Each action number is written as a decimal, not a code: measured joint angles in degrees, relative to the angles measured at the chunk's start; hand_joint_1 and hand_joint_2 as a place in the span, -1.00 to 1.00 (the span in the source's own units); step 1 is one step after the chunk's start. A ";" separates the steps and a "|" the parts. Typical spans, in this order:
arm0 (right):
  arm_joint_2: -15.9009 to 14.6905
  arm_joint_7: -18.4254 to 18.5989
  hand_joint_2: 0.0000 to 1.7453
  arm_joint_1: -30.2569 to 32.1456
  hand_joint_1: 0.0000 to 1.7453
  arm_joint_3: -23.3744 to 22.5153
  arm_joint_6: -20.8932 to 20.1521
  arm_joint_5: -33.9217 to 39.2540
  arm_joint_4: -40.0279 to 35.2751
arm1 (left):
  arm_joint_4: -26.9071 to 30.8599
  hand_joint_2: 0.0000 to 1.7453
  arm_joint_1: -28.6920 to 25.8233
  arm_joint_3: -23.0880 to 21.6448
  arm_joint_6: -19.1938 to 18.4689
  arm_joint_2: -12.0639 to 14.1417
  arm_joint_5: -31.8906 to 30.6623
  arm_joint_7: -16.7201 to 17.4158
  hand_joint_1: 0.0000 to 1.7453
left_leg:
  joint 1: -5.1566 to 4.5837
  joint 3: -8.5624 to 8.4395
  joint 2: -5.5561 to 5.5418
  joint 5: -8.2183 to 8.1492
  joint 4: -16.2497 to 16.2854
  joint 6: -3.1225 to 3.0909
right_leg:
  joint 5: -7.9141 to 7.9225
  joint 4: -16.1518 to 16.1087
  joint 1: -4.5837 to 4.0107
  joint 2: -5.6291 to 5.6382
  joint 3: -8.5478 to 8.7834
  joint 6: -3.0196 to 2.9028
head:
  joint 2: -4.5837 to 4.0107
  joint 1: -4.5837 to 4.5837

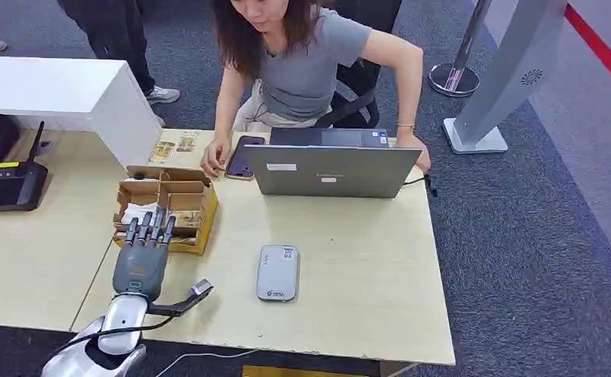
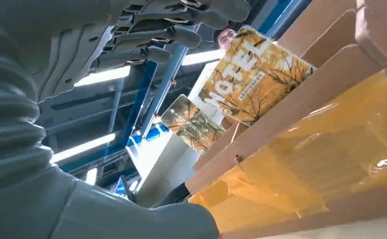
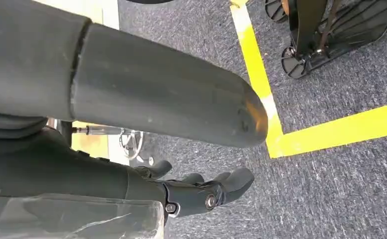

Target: Pass the card to the sensor for recognition and then transmit it.

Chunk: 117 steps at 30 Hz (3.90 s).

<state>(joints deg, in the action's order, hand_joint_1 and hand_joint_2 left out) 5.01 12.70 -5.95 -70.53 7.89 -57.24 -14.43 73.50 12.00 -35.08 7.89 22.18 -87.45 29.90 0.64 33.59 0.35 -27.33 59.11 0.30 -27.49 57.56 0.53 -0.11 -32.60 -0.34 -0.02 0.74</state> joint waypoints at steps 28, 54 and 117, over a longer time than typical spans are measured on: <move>-0.04 -0.50 -1.00 -0.05 -1.00 0.59 -1.03 -1.03 0.00 | -6.82 1.00 6.41 -0.85 5.22 -3.65 0.00 -0.09 -1.00 | 0.00 0.00 0.00 0.00 0.01 0.00 | 0.01 0.00 0.00 0.00 0.00 0.00 | 0.00 0.00; -0.07 -0.59 -1.00 -0.05 -1.00 0.61 -0.22 -0.87 0.00 | -6.93 1.00 6.82 -3.54 2.38 -6.43 0.00 2.21 1.00 | 0.00 0.00 0.00 0.00 0.01 0.00 | 0.01 0.00 0.00 0.00 0.00 0.00 | 0.00 0.00; -0.04 -0.09 -1.00 -0.02 -1.00 0.02 1.25 1.18 -0.04 | 12.70 1.00 2.66 -11.43 -9.31 -4.61 -0.02 6.18 -1.00 | -0.01 0.01 0.00 -0.01 0.01 -0.01 | 0.00 0.00 0.00 0.00 0.00 0.00 | 0.00 0.00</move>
<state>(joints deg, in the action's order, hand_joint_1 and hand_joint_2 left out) 4.96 12.61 -5.97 -70.51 9.14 -56.06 -14.47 86.21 14.66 -46.51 -1.42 17.57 -87.47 36.08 0.63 33.60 0.35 -27.34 59.12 0.29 -27.48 57.56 0.53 -0.11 -32.60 -0.34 -0.02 0.74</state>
